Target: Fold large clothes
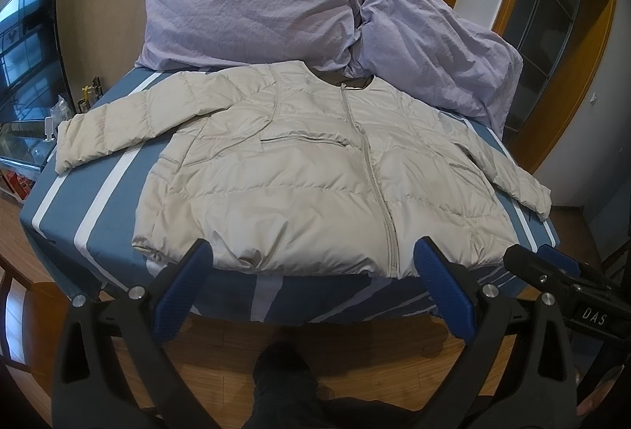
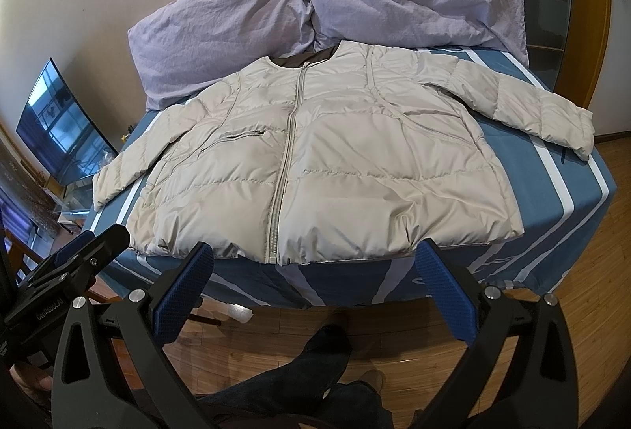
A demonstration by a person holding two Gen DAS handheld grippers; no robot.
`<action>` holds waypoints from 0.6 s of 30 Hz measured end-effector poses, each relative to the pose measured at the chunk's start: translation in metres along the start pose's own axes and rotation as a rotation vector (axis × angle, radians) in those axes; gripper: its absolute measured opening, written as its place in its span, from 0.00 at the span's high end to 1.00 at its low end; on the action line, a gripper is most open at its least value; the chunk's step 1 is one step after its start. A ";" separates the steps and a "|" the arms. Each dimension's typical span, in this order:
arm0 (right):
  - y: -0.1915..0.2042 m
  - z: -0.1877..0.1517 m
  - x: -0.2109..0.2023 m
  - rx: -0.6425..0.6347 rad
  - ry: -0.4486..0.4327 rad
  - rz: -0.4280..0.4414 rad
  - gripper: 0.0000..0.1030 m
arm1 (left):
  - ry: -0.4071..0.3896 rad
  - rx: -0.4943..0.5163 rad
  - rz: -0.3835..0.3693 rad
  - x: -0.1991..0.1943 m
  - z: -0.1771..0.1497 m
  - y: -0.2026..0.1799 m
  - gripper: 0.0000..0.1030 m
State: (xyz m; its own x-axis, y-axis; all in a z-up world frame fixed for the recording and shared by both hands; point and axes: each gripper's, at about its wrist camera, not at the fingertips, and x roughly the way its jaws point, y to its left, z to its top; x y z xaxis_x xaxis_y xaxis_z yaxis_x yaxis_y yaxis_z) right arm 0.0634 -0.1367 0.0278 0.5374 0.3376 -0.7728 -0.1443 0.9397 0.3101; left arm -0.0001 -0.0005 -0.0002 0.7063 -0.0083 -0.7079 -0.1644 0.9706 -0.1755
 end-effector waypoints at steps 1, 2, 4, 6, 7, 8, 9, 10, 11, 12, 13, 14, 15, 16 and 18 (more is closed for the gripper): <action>0.000 0.000 0.000 0.000 0.000 0.000 0.01 | 0.000 0.000 0.000 0.000 0.000 0.000 0.02; 0.000 0.000 0.000 0.000 0.000 -0.001 0.01 | 0.000 0.000 0.000 0.000 0.000 0.000 0.02; 0.000 0.001 0.001 0.001 0.000 0.000 0.01 | 0.000 0.000 0.000 0.000 0.000 0.000 0.02; 0.000 0.001 0.001 0.000 0.000 -0.001 0.01 | 0.001 0.000 -0.001 0.000 0.000 0.000 0.02; 0.000 0.001 0.001 0.000 0.000 -0.001 0.01 | 0.001 0.000 -0.001 0.000 0.000 0.000 0.02; 0.000 0.001 0.002 0.000 0.000 -0.001 0.01 | 0.000 0.000 -0.001 0.000 0.000 0.000 0.02; 0.000 0.001 0.002 0.000 0.000 -0.001 0.01 | 0.000 0.000 0.000 0.000 0.000 0.000 0.02; 0.001 0.001 0.002 0.000 0.000 -0.001 0.01 | 0.000 0.000 0.000 0.000 0.000 0.000 0.02; 0.001 0.002 0.002 0.000 0.001 -0.001 0.01 | 0.001 0.000 0.000 0.000 0.000 0.000 0.02; 0.001 0.002 0.002 0.001 0.002 -0.001 0.01 | 0.002 0.000 -0.001 0.000 0.000 0.000 0.02; 0.001 0.002 0.002 0.001 0.003 -0.001 0.01 | 0.002 0.000 0.000 0.000 -0.002 -0.002 0.02; 0.001 0.002 0.002 0.002 0.005 -0.001 0.01 | 0.002 0.000 -0.001 0.001 -0.002 -0.002 0.02; 0.001 0.002 0.002 0.002 0.005 -0.001 0.01 | 0.003 0.001 -0.001 0.001 -0.002 -0.002 0.02; 0.001 0.003 0.002 0.002 0.006 -0.002 0.01 | 0.004 0.001 -0.001 0.001 -0.004 -0.001 0.02; 0.000 0.007 0.007 0.005 0.009 -0.003 0.01 | 0.007 0.000 -0.001 0.002 -0.006 -0.001 0.02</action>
State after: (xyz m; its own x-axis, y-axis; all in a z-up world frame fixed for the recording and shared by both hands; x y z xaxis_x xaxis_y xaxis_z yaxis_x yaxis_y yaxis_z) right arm 0.0727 -0.1349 0.0266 0.5304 0.3353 -0.7786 -0.1381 0.9404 0.3108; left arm -0.0023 -0.0030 -0.0053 0.7013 -0.0114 -0.7127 -0.1638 0.9705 -0.1767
